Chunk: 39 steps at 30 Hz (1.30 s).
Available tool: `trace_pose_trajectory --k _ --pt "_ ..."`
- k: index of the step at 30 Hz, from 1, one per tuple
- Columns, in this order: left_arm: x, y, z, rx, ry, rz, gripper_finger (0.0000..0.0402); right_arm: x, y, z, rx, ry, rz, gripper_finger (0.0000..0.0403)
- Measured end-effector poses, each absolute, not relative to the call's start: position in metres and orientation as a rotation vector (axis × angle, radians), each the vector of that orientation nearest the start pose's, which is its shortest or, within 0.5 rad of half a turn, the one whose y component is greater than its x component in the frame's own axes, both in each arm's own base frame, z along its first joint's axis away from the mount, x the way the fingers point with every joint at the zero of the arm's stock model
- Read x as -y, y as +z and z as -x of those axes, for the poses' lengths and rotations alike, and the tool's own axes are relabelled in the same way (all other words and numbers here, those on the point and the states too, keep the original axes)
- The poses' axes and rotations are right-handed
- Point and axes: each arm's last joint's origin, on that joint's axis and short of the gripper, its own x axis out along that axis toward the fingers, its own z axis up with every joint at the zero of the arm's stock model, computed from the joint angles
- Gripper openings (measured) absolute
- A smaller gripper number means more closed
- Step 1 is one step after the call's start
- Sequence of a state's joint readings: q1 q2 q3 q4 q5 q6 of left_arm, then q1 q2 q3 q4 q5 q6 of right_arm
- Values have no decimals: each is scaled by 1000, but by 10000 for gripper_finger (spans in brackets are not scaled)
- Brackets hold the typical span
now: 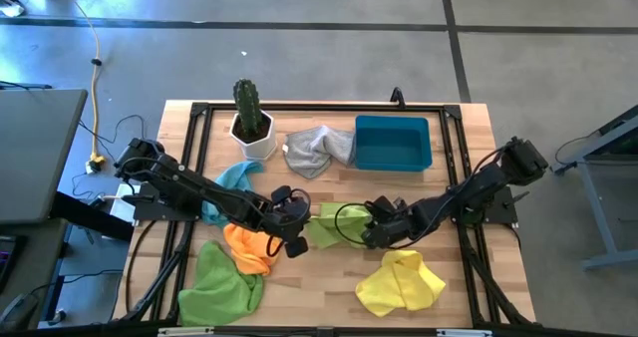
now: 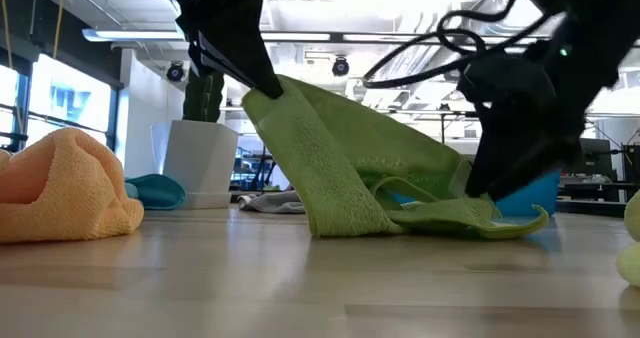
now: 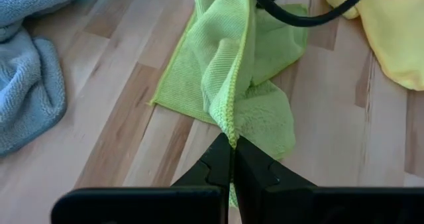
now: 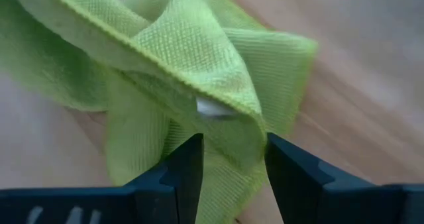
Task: Fold microfiber towels
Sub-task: Fold the light green microfiber cloth
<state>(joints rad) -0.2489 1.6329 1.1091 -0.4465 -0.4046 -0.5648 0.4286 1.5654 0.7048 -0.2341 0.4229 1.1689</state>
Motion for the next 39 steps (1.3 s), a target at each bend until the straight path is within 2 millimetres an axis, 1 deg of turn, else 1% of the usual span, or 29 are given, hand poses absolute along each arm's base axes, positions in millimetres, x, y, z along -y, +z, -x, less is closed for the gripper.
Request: trace_pose_trajectory --k 2,6,14,16,18,20,23,25,28,33,36,39 --pt "71 219 -324 -841 394 214 0 -98 129 -244 -803 -530 -631 149" --pt "71 219 -324 -841 395 216 0 -95 120 -239 -762 -514 -616 149" --pt "71 218 -324 -842 396 219 0 -95 120 -239 -759 -470 -534 146" --pt "71 218 -324 -842 396 219 0 -96 122 -241 -743 -457 -539 135" --pt "71 218 -324 -842 396 219 0 -97 123 -243 -725 -438 -551 114" --pt "71 218 -324 -842 396 219 0 -98 125 -245 -709 -426 -564 84" --pt "71 218 -324 -842 396 219 0 -98 125 -245 -707 -416 -564 27" --pt "71 218 -324 -842 396 219 0 -98 125 -245 -722 -403 -571 7" --pt "71 218 -324 -841 397 221 0 -99 124 -245 -737 -396 -626 13" --pt "71 220 -324 -839 403 236 0 -102 127 -246 -778 -379 -684 3" --pt "70 228 -325 -816 392 242 0 -105 134 -251 -818 -371 -674 1" --pt "68 240 -323 -814 378 215 0 -106 144 -255 -884 -390 -603 1"
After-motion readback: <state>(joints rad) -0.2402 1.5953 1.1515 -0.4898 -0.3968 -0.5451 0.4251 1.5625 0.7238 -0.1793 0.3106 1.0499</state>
